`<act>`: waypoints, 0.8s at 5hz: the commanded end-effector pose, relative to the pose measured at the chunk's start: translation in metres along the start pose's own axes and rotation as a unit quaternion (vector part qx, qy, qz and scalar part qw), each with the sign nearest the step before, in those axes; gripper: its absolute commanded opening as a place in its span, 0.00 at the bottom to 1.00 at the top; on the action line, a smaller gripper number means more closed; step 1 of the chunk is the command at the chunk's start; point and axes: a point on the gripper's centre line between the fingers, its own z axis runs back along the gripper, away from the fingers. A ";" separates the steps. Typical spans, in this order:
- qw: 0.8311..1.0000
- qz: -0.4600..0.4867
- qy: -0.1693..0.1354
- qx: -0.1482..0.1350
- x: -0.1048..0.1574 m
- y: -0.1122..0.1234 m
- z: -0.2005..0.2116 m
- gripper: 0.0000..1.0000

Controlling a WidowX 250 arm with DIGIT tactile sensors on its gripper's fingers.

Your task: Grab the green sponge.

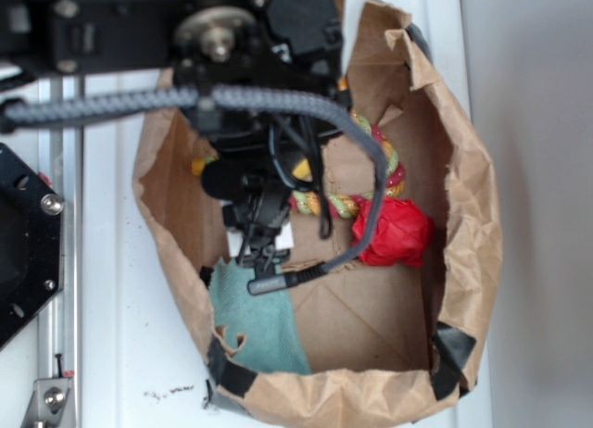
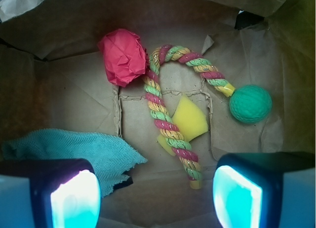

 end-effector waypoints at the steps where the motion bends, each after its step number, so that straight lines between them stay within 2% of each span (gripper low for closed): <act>1: 0.984 0.177 0.020 -0.006 0.024 0.012 0.012 1.00; 2: 0.970 0.240 0.012 -0.033 0.026 0.011 0.026 1.00; 3: 0.960 0.279 0.003 -0.020 0.033 0.017 0.024 1.00; 4: 0.955 0.296 -0.005 -0.008 0.041 0.033 0.011 1.00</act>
